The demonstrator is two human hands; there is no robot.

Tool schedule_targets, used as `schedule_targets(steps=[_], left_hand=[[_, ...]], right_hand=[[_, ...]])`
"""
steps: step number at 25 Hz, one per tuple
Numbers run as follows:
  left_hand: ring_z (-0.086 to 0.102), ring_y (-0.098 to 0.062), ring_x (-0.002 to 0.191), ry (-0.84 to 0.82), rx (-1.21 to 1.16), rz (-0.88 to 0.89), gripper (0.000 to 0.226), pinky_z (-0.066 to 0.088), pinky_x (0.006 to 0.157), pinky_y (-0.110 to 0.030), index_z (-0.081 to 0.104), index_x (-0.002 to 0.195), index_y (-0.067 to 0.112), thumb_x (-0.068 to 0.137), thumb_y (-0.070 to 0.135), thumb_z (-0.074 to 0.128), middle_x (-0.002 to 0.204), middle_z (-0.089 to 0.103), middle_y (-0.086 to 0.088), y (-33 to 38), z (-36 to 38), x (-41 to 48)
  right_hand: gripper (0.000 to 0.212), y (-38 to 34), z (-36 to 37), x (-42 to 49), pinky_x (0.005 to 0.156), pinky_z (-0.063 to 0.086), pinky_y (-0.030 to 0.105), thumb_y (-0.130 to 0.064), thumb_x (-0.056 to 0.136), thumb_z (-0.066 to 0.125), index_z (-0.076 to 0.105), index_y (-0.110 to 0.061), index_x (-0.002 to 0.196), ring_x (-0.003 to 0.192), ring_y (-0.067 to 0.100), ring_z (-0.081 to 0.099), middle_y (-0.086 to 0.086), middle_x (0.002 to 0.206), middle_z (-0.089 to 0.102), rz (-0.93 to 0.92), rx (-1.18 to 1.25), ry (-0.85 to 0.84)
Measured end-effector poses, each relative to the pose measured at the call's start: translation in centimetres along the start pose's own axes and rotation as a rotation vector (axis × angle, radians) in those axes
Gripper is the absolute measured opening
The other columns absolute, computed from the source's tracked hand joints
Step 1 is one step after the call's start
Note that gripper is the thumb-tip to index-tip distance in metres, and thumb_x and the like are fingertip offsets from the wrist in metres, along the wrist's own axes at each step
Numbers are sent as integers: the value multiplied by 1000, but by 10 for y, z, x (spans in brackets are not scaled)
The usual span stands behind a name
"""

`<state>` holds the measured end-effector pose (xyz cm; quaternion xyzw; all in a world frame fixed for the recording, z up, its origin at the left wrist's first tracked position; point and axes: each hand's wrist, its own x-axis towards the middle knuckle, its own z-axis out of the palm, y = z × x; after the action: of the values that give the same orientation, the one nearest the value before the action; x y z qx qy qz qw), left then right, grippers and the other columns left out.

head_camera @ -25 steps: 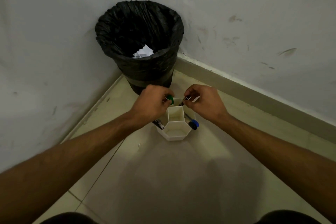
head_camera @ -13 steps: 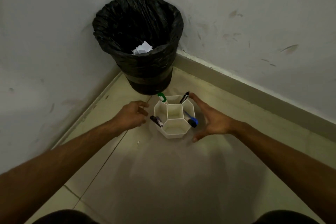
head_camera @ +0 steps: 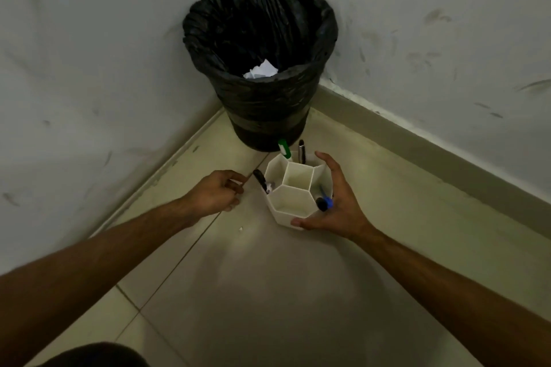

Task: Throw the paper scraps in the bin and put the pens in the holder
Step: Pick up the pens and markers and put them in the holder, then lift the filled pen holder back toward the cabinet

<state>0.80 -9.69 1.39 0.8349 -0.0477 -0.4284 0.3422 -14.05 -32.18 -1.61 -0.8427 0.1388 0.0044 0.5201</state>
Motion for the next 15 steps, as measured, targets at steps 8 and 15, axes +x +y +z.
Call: schedule_targets(steps=[8, 15], left_hand=[[67, -21, 98, 128, 62, 78, 50, 58, 81, -35, 61, 124, 19, 80, -4, 58, 111, 65, -1, 73, 3, -60], [68, -17, 92, 162, 85, 199, 41, 50, 65, -20, 65, 116, 19, 79, 2, 59, 106, 67, 2, 212, -43, -230]], right_hand=[[106, -70, -41, -59, 85, 56, 19, -36, 49, 96, 31, -44, 132, 119, -5, 50, -26, 128, 42, 131, 103, 226], [109, -274, -155, -142, 86, 47, 8, -52, 45, 94, 32, -39, 133, 115, -7, 48, -17, 131, 45, 169, -9, 375]])
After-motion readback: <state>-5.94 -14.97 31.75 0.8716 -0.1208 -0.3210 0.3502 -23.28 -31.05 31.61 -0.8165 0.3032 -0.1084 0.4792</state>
